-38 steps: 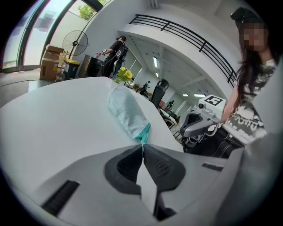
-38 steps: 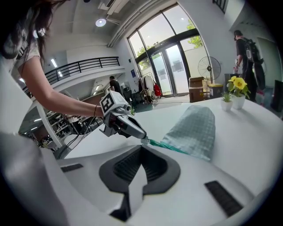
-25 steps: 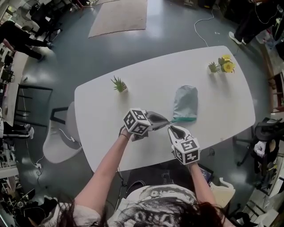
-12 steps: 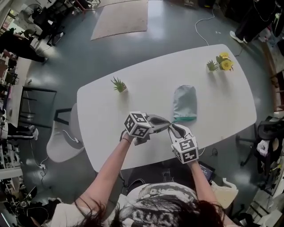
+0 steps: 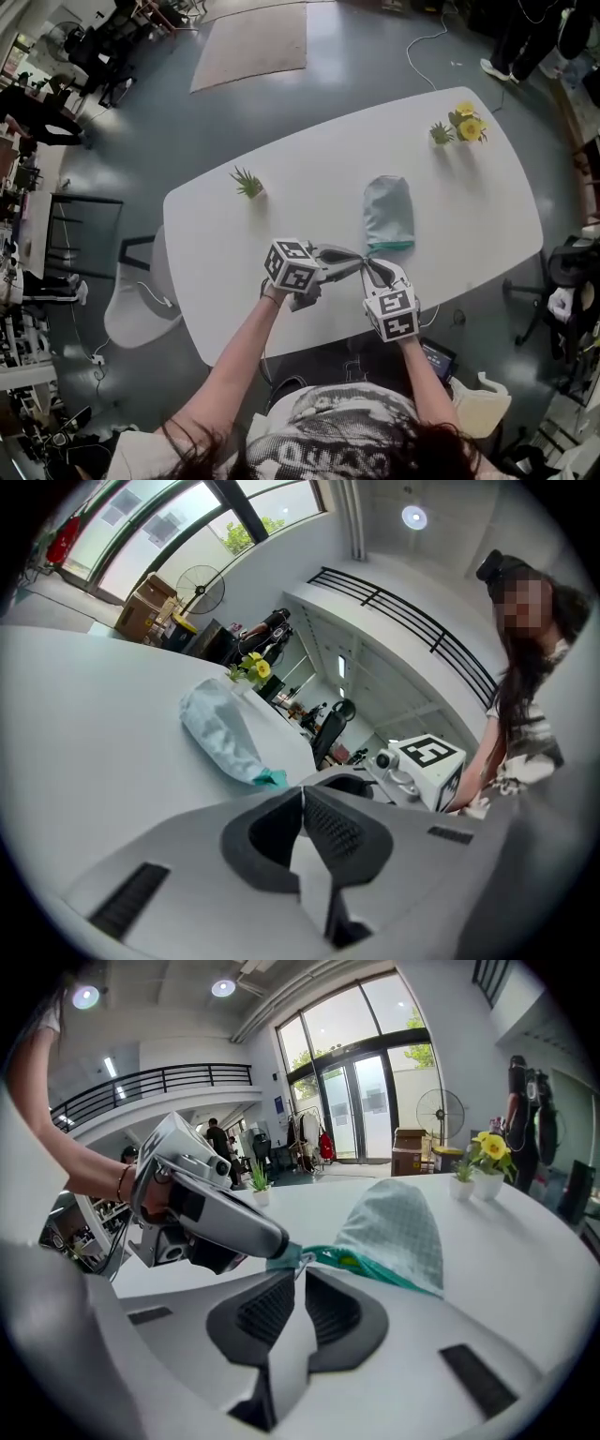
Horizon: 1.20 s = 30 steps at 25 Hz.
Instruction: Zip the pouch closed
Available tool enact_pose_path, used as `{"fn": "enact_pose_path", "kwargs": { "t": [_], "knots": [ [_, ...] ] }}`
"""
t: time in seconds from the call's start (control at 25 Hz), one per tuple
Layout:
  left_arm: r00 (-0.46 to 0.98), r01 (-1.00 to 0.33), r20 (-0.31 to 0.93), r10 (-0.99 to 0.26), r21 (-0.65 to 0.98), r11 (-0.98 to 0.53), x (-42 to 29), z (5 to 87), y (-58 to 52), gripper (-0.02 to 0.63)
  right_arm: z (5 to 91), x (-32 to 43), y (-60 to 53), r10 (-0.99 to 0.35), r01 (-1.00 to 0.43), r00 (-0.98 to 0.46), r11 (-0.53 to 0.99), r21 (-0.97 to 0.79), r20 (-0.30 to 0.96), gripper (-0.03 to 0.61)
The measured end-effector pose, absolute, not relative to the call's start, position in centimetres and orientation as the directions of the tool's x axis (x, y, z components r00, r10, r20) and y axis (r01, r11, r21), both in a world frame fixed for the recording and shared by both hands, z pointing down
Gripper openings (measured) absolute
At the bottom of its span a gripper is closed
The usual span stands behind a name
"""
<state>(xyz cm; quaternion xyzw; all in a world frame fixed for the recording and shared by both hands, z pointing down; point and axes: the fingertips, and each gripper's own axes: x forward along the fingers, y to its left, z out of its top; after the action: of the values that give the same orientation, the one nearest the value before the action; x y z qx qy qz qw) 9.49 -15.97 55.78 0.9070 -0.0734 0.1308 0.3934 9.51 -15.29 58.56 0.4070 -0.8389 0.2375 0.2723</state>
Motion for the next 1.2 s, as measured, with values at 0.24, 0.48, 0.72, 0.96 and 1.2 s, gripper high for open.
{"fn": "enact_pose_path", "kwargs": {
  "t": [0.24,0.48,0.72,0.96,1.2],
  "knots": [
    [0.955,-0.238,0.292,-0.042,0.679,-0.695,9.6,55.6,-16.0,0.015,58.7,10.6,-15.5,-0.56,-0.824,-0.524,0.525,-0.214,0.641,0.006],
    [0.894,-0.343,0.438,-0.092,0.537,-0.771,9.4,56.8,-16.4,0.015,59.2,11.0,-15.2,-0.519,-0.82,-0.542,0.5,-0.28,0.661,0.003],
    [0.862,-0.383,0.48,-0.161,0.411,-0.827,9.6,57.1,-16.9,0.017,59.1,11.0,-15.2,-0.507,-0.816,-0.547,0.502,-0.289,0.666,0.002],
    [0.87,-0.365,0.473,-0.142,0.422,-0.83,9.7,57.4,-16.6,0.019,59.3,11.2,-14.8,-0.505,-0.817,-0.542,0.505,-0.279,0.672,0.002],
    [0.873,-0.309,0.484,-0.062,0.452,-0.837,10.2,58.1,-15.8,0.19,59.2,11.3,-15.0,-0.509,-0.815,-0.544,0.508,-0.278,0.667,0.0]
  ]
}}
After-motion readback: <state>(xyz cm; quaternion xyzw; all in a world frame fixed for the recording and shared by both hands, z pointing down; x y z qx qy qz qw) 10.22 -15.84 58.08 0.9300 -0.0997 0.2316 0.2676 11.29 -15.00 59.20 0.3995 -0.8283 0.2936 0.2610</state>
